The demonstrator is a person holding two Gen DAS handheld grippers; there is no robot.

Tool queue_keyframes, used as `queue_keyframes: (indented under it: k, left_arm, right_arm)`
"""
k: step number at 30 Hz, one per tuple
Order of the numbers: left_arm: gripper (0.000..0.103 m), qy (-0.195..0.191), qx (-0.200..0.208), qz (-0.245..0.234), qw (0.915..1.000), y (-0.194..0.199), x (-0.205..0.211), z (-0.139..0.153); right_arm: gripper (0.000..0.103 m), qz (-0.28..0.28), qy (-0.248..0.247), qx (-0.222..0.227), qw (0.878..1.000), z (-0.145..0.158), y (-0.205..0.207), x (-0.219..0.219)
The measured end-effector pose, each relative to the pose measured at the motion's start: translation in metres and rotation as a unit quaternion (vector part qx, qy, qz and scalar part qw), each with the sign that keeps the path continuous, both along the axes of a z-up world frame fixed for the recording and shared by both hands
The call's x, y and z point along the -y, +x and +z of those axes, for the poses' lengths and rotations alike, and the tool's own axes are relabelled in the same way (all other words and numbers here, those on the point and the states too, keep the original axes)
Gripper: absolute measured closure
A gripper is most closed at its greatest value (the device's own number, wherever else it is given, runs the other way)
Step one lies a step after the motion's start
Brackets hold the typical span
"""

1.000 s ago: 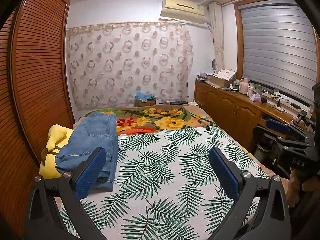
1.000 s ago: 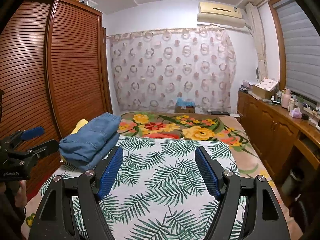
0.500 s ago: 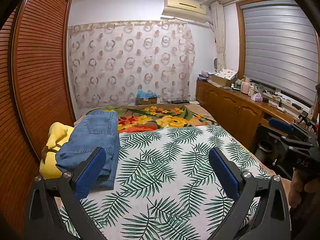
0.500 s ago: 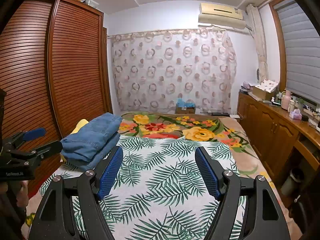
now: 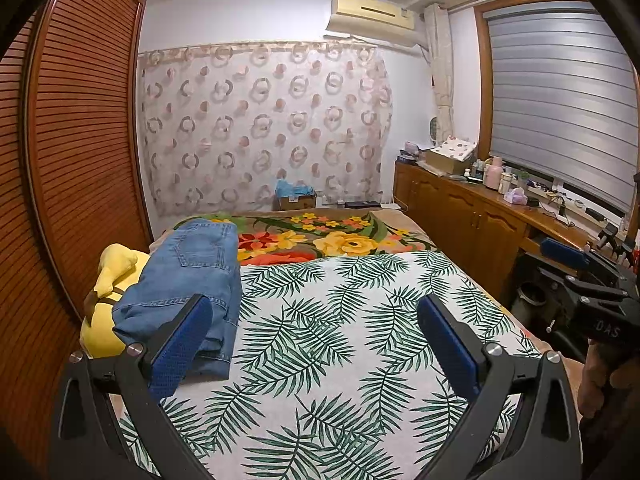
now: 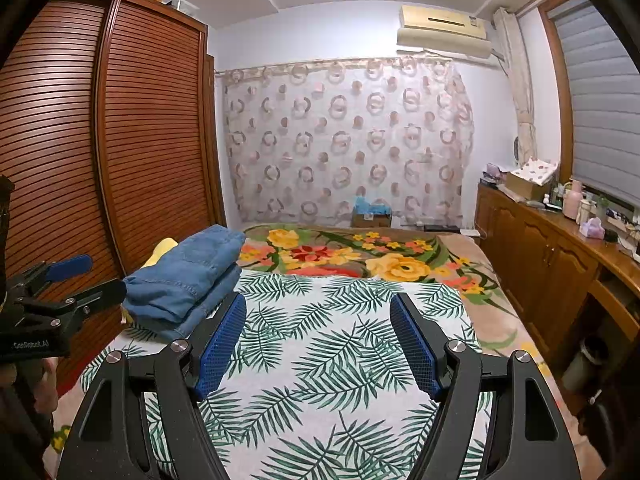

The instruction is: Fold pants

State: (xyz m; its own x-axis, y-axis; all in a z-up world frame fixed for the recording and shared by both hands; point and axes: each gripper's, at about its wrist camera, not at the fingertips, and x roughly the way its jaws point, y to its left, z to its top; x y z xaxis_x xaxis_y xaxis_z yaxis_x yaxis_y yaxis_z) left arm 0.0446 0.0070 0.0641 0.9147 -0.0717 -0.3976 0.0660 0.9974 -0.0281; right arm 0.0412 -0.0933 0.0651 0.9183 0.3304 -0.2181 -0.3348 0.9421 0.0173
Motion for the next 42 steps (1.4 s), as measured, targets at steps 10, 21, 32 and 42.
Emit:
queue_keyframes:
  k: [10, 21, 32, 42]
  left_arm:
    - [0.001, 0.000, 0.000, 0.000, 1.0000, -0.0002, 0.0000, 0.0007]
    - [0.001, 0.000, 0.000, -0.001, 1.0000, 0.0001, -0.0001, 0.0007]
    - [0.001, 0.001, 0.000, -0.001, 1.0000, -0.0003, 0.0002, 0.0014]
    - [0.001, -0.001, 0.004, 0.003, 1.0000, 0.0019, -0.0050, 0.0002]
  right_arm:
    - [0.027, 0.002, -0.002, 0.000, 1.000, 0.0014, 0.0031, 0.0031]
    - [0.027, 0.003, -0.002, 0.001, 1.000, 0.0012, 0.0013, 0.0009]
    - [0.027, 0.005, 0.000, 0.000, 1.000, 0.0010, 0.0018, 0.0016]
    - [0.027, 0.004, 0.000, 0.005, 1.000, 0.0029, -0.0011, -0.0014]
